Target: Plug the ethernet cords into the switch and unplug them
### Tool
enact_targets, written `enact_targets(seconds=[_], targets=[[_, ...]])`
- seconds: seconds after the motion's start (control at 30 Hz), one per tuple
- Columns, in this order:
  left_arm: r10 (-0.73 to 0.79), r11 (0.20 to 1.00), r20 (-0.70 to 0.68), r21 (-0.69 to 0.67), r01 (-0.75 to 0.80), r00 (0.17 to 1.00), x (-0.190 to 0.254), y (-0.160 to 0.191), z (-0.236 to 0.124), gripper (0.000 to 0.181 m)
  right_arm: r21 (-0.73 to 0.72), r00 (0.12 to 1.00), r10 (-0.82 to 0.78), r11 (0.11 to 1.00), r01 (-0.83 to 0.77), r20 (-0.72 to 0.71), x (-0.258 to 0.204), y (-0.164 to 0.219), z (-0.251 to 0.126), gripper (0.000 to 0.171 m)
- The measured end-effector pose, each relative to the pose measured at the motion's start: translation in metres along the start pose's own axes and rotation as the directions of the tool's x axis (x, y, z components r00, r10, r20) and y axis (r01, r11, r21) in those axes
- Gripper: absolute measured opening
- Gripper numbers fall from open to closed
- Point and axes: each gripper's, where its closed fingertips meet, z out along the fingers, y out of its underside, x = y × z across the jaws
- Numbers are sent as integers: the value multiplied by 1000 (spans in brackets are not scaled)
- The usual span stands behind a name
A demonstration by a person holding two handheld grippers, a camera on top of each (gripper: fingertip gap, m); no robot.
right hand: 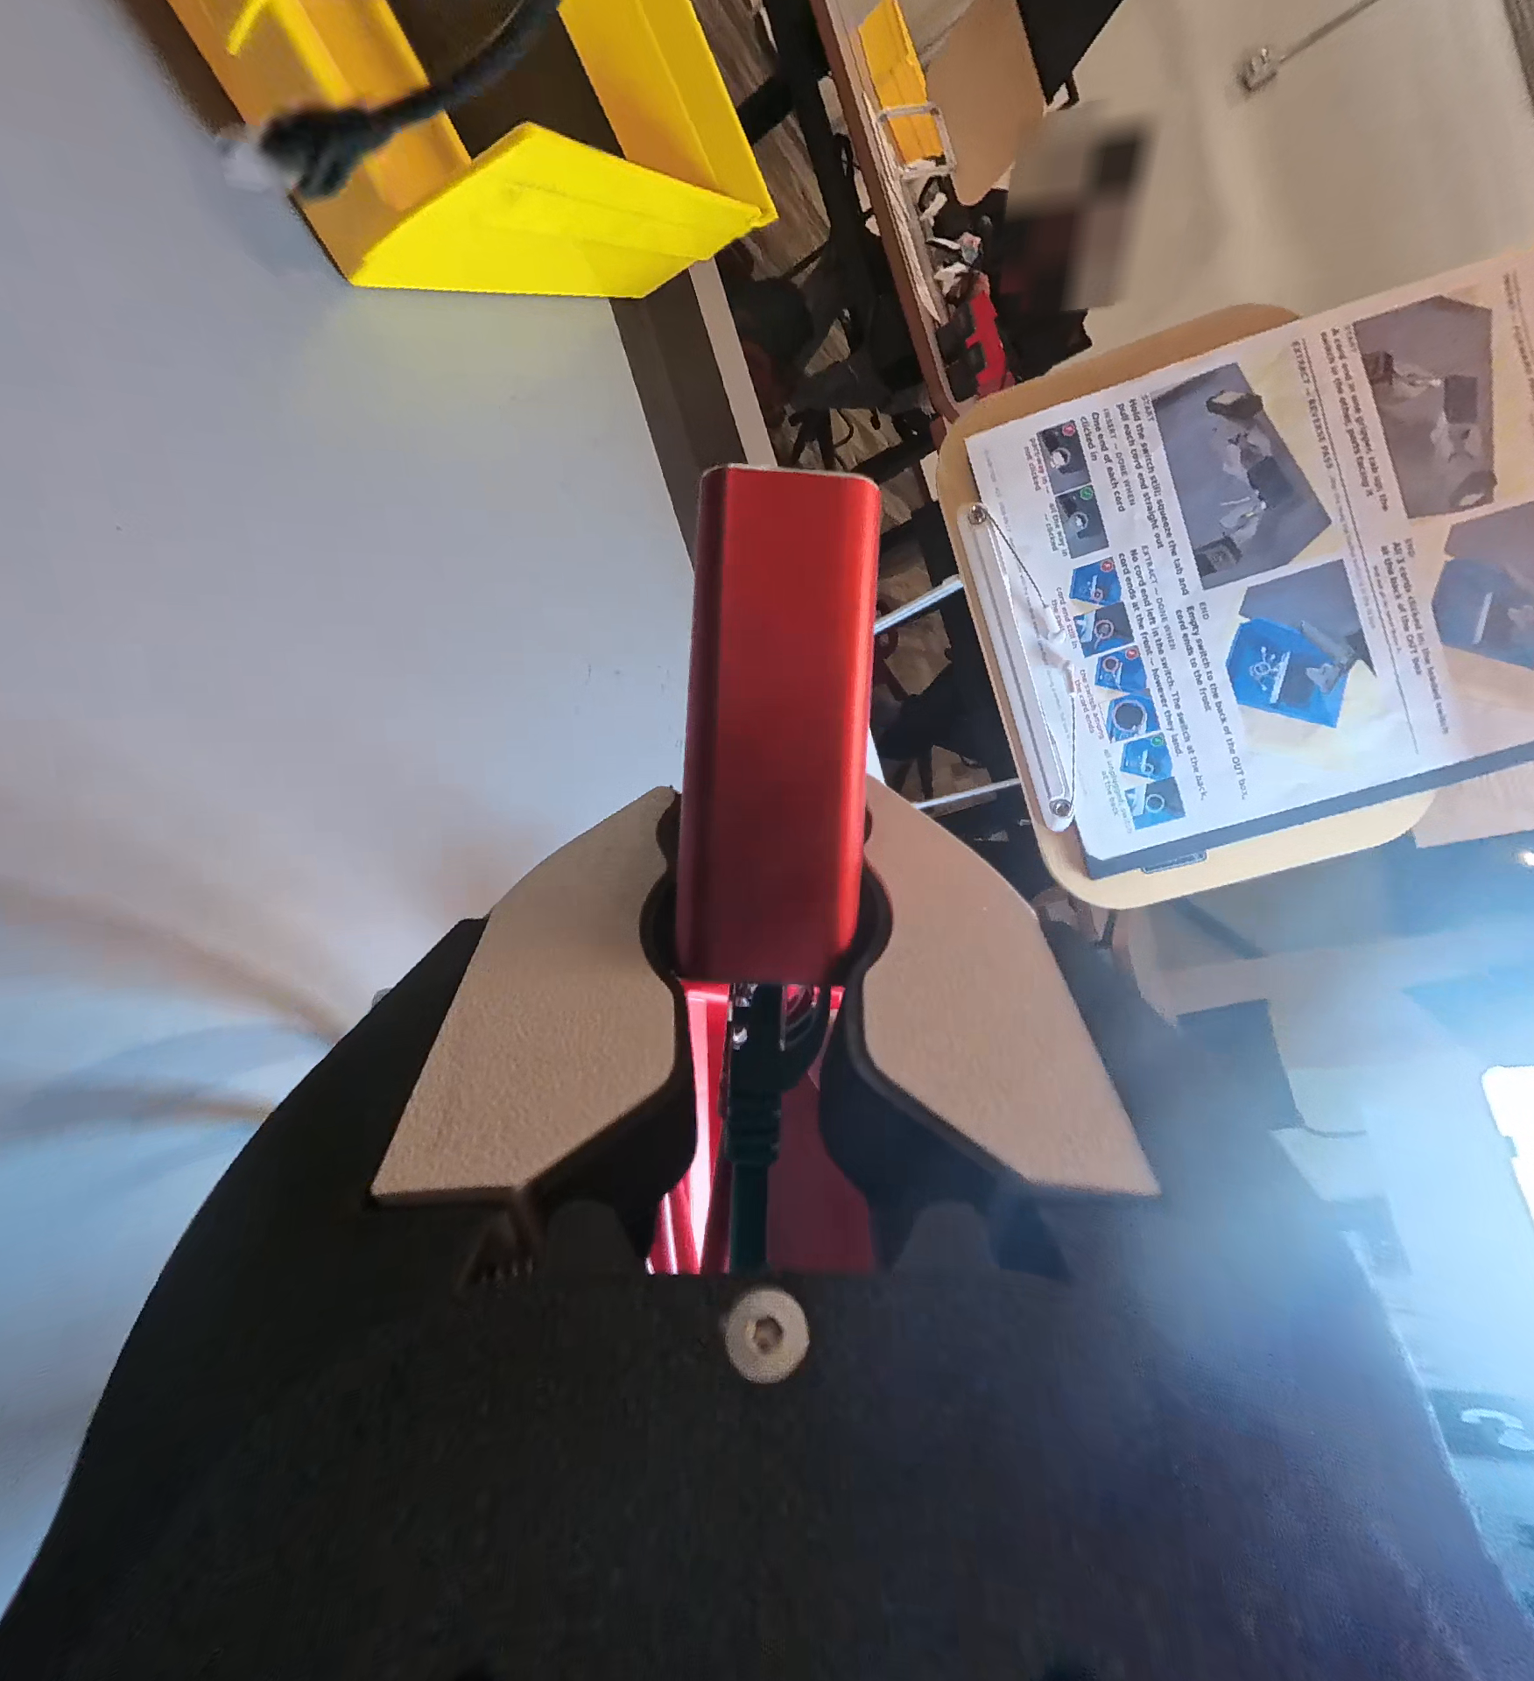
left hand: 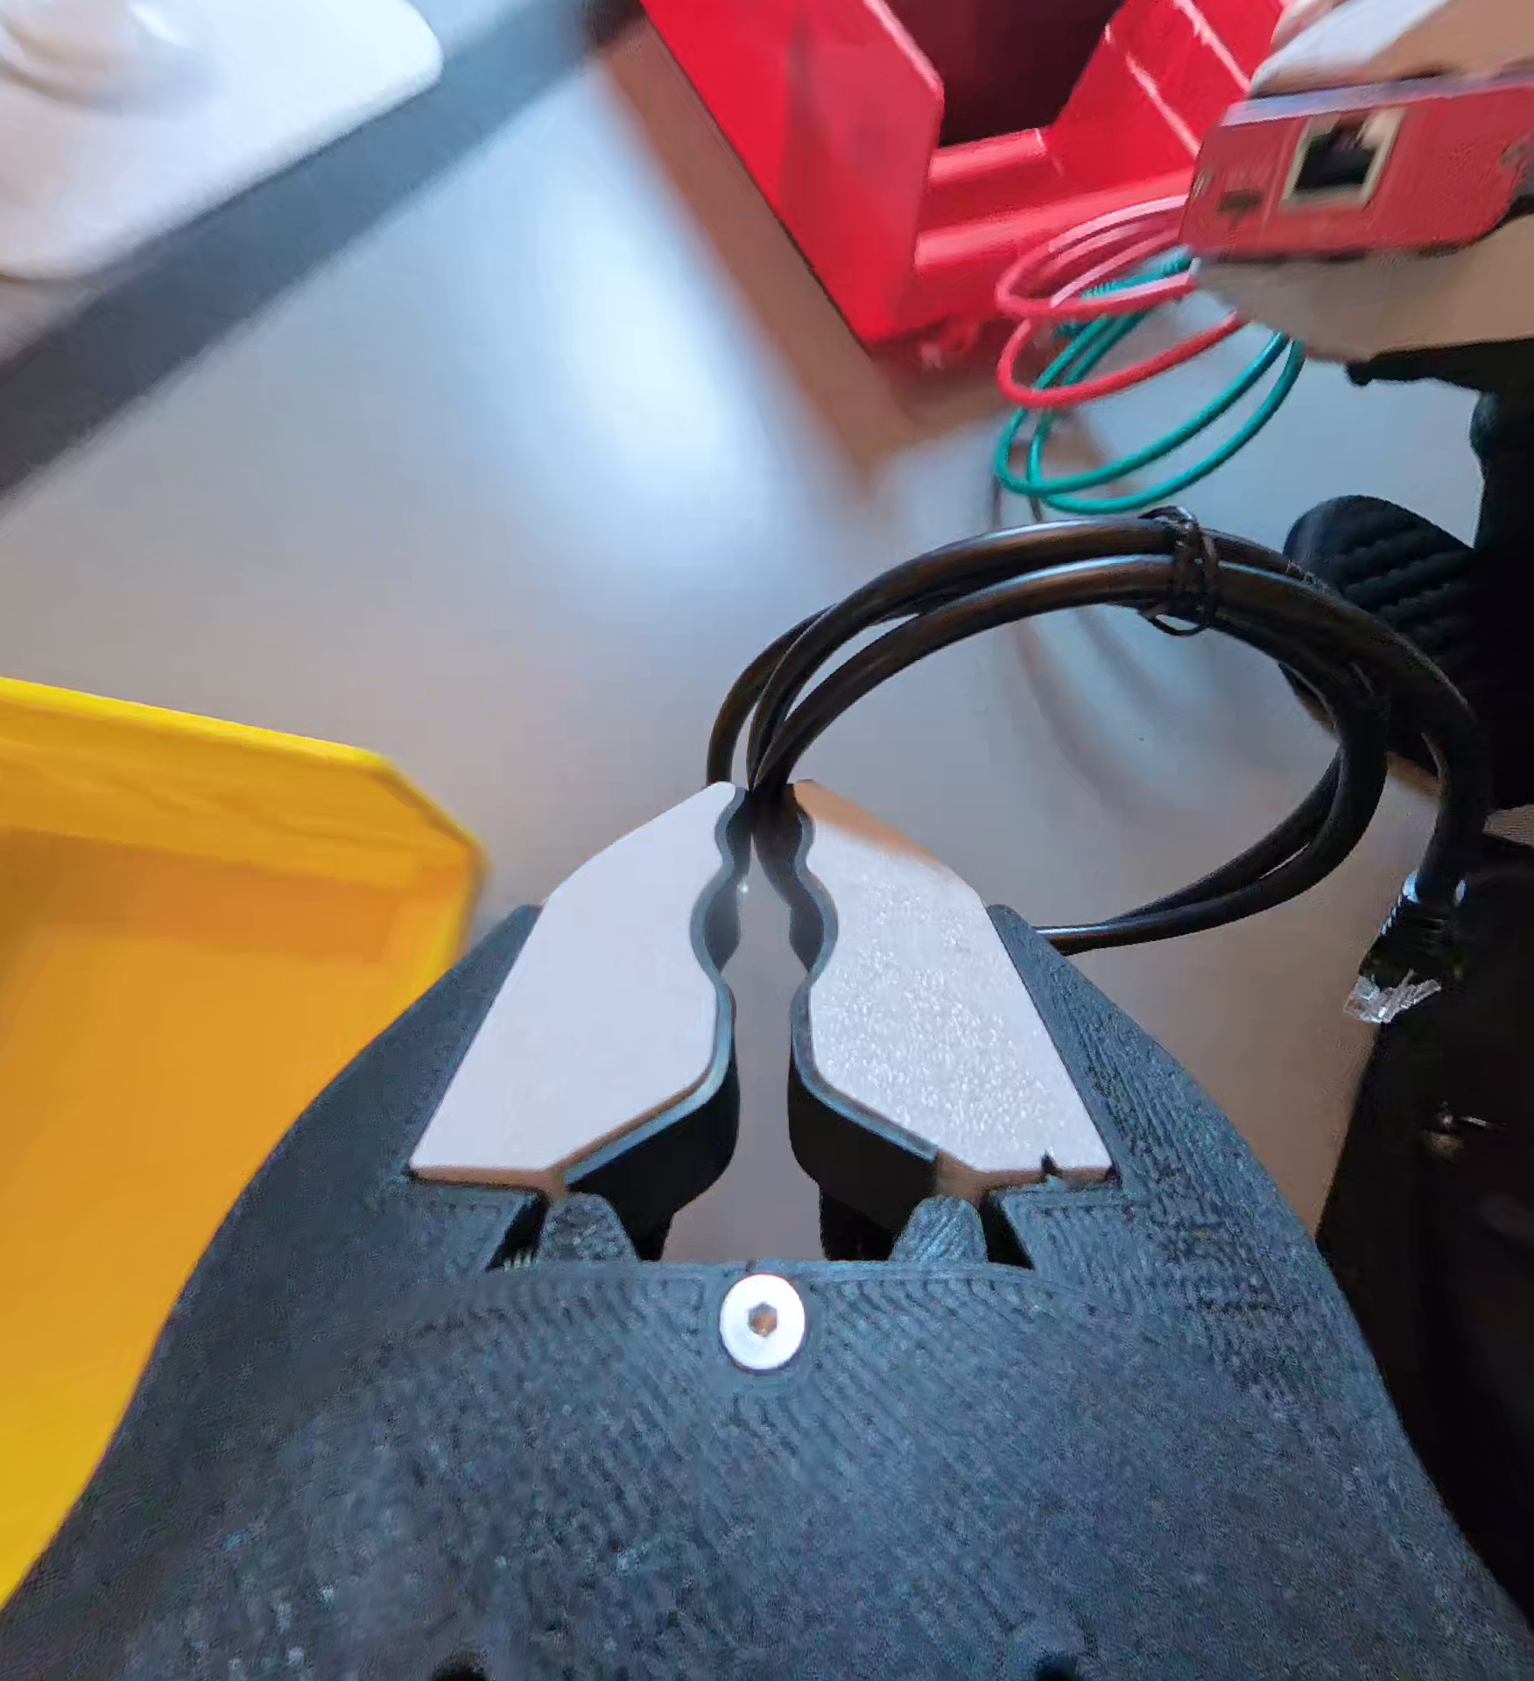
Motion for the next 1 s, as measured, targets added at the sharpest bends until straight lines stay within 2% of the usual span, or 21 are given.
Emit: enact_targets(seconds=[0.03, 0.13, 0.27, 0.37, 0.43, 0.5, 0.57, 0.67, 0.77, 0.87, 0.93, 1.0], targets=[[-21, 1000, -20, -20, 21, 1000, 6, 8, 15, 5, -1, 1000, 8, 1000, -8, -2, 0, 2, -1, 29], [-49, 993, -61, -106, 43, 997, 18, 34, 50, 6, -3, 1000, 28, 1000, -28, -5, 1, 7, -4, 29], [-62, 975, -95, -220, 40, 994, 23, 56, 72, 13, -5, 999, 35, 999, -35, -4, 1, 10, -3, 29], [-40, 973, -84, -230, 20, 996, 21, 55, 74, 20, -1, 999, 41, 999, -41, -4, 1, 11, -3, 29], [-9, 983, -94, -186, -9, 996, 19, 44, 69, 20, -1, 999, 45, 999, -45, -6, 2, 12, -4, 29], [69, 986, -85, -145, -81, 994, 17, 31, 61, 21, 0, 999, 52, 999, -52, -7, 4, 13, -4, 29], [224, 962, -107, -132, -237, 969, 23, 21, 55, 21, 2, 998, 57, 998, -57, -7, 4, 14, -4, 29], [463, 867, -211, -92, -489, 861, 48, 12, 52, 22, 0, 998, 59, 998, -59, -9, 5, 16, -3, 29], [669, 686, -326, -75, -724, 668, 75, 22, 61, 21, -2, 998, 63, 998, -63, -16, 7, 18, -5, 29], [731, 567, -425, -57, -822, 534, 97, 37, 80, 22, 0, 996, 85, 996, -85, -24, 11, 22, -9, 29], [767, 460, -470, -71, -885, 437, 100, 49, 90, 25, -5, 995, 95, 995, -95, -30, 13, 27, -10, 29], [775, 393, -514, -64, -918, 367, 105, 56, 100, 26, -12, 994, 102, 995, -103, -32, 15, 31, -9, 29]])
